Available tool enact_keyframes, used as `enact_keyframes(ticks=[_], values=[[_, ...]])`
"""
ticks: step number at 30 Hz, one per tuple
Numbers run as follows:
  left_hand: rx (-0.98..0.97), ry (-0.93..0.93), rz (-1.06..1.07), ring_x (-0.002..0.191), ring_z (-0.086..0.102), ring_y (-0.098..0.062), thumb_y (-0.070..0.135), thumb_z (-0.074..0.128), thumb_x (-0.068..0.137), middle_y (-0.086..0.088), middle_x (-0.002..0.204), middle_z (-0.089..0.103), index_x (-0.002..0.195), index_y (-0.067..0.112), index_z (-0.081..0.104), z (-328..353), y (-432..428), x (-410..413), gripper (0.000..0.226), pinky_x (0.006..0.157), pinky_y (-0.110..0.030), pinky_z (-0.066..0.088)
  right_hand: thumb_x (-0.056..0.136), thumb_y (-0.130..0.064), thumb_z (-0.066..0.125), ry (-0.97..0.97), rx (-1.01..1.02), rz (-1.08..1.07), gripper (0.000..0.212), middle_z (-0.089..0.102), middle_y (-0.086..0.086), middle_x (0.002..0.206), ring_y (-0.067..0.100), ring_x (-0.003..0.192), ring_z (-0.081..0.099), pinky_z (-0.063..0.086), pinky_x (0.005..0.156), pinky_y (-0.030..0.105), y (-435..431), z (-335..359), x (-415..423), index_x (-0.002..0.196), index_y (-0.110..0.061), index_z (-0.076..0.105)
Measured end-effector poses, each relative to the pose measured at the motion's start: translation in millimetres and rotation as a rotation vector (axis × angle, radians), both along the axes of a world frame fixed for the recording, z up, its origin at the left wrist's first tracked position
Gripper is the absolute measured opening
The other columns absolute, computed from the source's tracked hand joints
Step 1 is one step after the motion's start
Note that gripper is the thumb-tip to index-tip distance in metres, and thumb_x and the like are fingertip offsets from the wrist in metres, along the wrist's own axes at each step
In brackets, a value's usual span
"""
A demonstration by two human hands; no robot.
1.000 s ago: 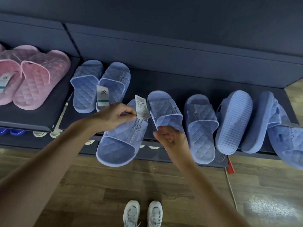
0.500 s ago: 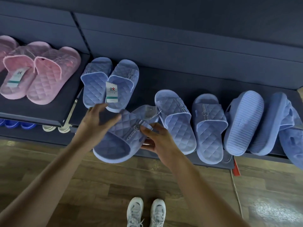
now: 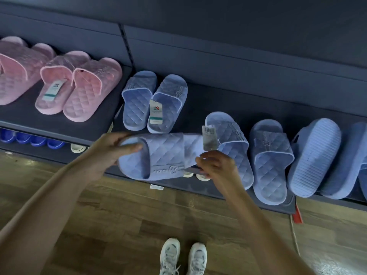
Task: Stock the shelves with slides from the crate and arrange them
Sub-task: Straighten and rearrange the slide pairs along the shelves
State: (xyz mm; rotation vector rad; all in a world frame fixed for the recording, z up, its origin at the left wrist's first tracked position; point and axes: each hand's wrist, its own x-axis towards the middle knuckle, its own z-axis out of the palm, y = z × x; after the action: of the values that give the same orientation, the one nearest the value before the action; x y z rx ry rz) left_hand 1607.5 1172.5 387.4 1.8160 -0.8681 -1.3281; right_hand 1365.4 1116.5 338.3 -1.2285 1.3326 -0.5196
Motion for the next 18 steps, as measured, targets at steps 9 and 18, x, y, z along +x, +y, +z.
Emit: enact_keyframes(ticks=[9, 18], values=[[-0.114, -0.074, -0.285, 0.079, 0.063, -0.011, 0.030, 0.082, 0.062, -0.001, 0.085, 0.071, 0.089, 0.012, 0.069, 27.6, -44.2, 9.5, 0.034, 0.063, -0.013, 0.047, 0.076, -0.021, 0.075, 0.131, -0.477, 0.219, 0.041, 0.060, -0.003, 0.110, 0.004, 0.093, 0.054, 0.039, 0.076, 0.004, -20.5, 17.8, 9.2, 0.113, -0.016, 0.061], [-0.178, 0.062, -0.087, 0.088, 0.063, -0.016, 0.046, 0.078, 0.057, -0.001, 0.092, 0.070, 0.095, 0.016, 0.070, 15.1, -67.9, -4.9, 0.049, 0.074, -0.025, 0.050, 0.078, -0.026, 0.066, 0.244, -0.298, 0.416, 0.028, 0.043, -0.011, 0.056, 0.003, 0.055, 0.042, 0.031, 0.049, 0.015, -36.0, 9.7, 16.5, 0.065, -0.031, 0.041]])
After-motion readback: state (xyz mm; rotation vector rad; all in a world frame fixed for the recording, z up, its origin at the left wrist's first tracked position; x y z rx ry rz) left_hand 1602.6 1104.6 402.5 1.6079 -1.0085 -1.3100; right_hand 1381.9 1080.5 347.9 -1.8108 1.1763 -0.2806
